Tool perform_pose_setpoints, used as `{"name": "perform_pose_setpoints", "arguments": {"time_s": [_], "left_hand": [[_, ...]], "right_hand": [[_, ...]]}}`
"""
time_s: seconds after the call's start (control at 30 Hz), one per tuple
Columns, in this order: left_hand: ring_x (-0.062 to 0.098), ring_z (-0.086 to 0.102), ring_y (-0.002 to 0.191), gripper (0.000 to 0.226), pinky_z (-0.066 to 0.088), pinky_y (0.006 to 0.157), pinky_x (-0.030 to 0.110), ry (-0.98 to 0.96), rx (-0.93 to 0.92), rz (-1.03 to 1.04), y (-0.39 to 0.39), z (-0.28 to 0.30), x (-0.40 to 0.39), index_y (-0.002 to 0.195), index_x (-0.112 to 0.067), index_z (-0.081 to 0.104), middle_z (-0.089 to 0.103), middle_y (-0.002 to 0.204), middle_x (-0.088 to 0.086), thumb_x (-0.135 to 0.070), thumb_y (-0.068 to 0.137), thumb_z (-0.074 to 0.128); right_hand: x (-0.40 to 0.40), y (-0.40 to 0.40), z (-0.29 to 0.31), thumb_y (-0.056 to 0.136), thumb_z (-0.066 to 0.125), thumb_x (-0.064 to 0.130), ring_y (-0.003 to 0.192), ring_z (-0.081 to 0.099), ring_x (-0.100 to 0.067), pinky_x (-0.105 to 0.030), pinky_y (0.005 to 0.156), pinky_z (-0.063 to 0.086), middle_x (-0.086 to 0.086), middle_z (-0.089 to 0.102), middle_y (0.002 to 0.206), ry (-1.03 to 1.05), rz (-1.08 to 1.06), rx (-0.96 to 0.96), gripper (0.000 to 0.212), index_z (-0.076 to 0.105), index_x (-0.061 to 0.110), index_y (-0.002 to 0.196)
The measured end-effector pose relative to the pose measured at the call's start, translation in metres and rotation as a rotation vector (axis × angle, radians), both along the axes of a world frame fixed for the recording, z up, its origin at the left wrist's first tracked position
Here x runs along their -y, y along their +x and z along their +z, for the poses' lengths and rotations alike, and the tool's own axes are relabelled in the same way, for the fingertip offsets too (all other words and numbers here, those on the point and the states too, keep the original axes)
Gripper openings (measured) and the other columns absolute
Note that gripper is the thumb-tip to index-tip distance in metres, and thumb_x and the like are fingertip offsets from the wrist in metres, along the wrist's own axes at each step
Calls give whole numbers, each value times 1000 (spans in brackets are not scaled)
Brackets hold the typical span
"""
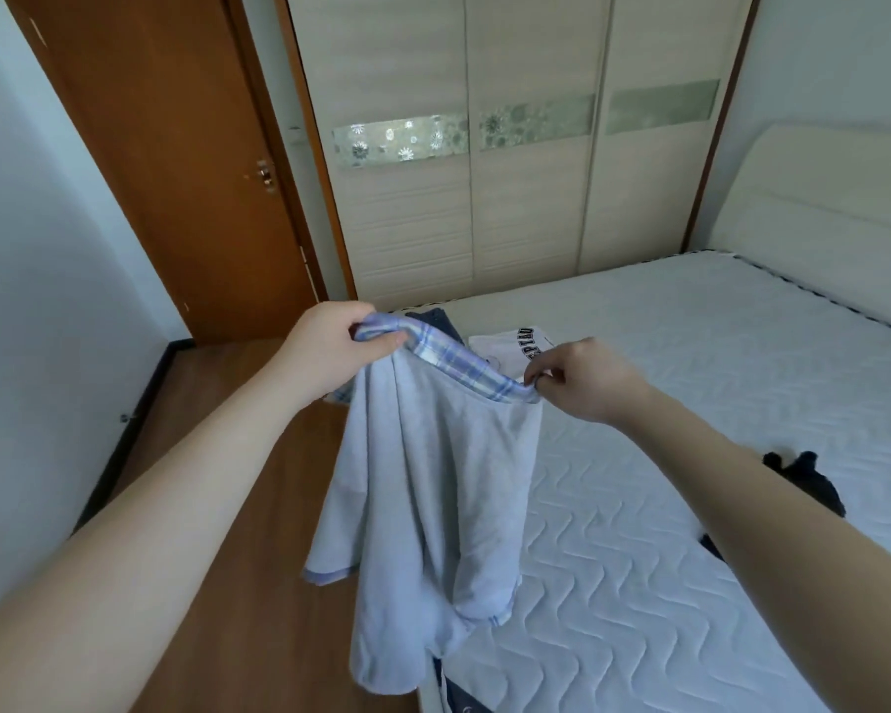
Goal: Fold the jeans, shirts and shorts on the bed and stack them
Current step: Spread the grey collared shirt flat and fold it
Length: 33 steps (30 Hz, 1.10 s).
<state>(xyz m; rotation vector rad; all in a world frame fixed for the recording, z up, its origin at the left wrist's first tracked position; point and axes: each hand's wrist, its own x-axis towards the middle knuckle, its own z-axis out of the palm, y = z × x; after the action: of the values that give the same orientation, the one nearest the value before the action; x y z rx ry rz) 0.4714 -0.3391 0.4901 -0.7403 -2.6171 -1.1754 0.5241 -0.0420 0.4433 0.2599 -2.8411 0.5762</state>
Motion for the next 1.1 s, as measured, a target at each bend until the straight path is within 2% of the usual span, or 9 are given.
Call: {"name": "perform_pose_setpoints", "arguments": {"time_s": [0.1, 0.2, 0.3, 0.4, 0.53, 0.63, 0.77, 1.0, 1.1], "left_hand": [[7, 43, 55, 43, 25, 52, 21, -113, -43, -39, -2, -1, -11, 60, -8, 54, 47, 58, 5, -39, 87, 69], [6, 39, 52, 47, 23, 51, 23, -200, -60, -59, -4, -5, -17, 54, -15, 46, 42, 55, 1, -36, 88, 69], [6, 35, 51, 50, 21, 51, 24, -228, -57, -74, -10, -12, -16, 52, -17, 39, 36, 54, -3, -33, 88, 70], [6, 36, 55, 50, 21, 54, 25, -239, -37, -108, -24, -19, -13, 59, -1, 50, 41, 57, 7, -37, 87, 70], [12, 40, 57, 56, 24, 56, 28, -277, -76, -212, -47, -28, -4, 68, 6, 52, 47, 62, 20, -44, 84, 71], [6, 33, 49, 55, 23, 49, 23, -282, -113, -315, -71, -35, 12, 59, -7, 43, 37, 54, -1, -48, 79, 75], [7, 31, 50, 54, 23, 50, 25, -296, -160, -397, -94, -40, 34, 56, -22, 36, 37, 55, -5, -50, 74, 79], [3, 39, 48, 49, 24, 48, 23, -312, -44, -601, -106, -42, 20, 64, -26, 51, 43, 49, -11, -71, 65, 69], [2, 50, 56, 42, 40, 59, 32, -280, 119, -700, -91, -36, 7, 73, -36, 61, 57, 59, -17, -76, 65, 66]], "right_hand": [[-6, 4, -4, 85, 48, 11, 59, 60, -11, -22, 59, 44, 10, 61, 52, -167, -81, 153, 26, 68, 28, 81], [-7, 10, -14, 85, 48, 7, 71, 70, -7, -27, 72, 53, 7, 74, 69, -440, -32, 314, 19, 62, 19, 81], [-7, 11, -27, 82, 68, 21, 80, 66, -11, -32, 84, 52, 6, 72, 82, -296, 16, 289, 12, 57, 25, 80], [4, 12, -39, 81, 76, 41, 64, 51, -20, -32, 63, 41, -2, 58, 67, -169, -90, 135, 35, 57, 13, 74], [27, 12, -36, 91, 65, 28, 48, 35, -10, -29, 51, 24, 3, 38, 51, -82, -153, 71, 39, 43, 11, 64], [44, 14, -32, 88, 66, 14, 48, 29, -8, -30, 52, 23, 4, 34, 51, -156, -206, 69, 39, 38, 13, 61], [74, 20, -22, 84, 65, 2, 52, 29, -12, -28, 52, 24, -1, 36, 57, -280, -310, 61, 34, 40, 12, 63], [97, 67, -19, 84, 59, 5, 41, 30, -3, -15, 40, 24, 13, 37, 46, -571, -536, 52, 32, 38, 16, 62], [92, 89, -7, 83, 60, 10, 45, 32, -7, -23, 46, 27, 14, 39, 46, -549, -584, 53, 35, 37, 22, 59]]}}
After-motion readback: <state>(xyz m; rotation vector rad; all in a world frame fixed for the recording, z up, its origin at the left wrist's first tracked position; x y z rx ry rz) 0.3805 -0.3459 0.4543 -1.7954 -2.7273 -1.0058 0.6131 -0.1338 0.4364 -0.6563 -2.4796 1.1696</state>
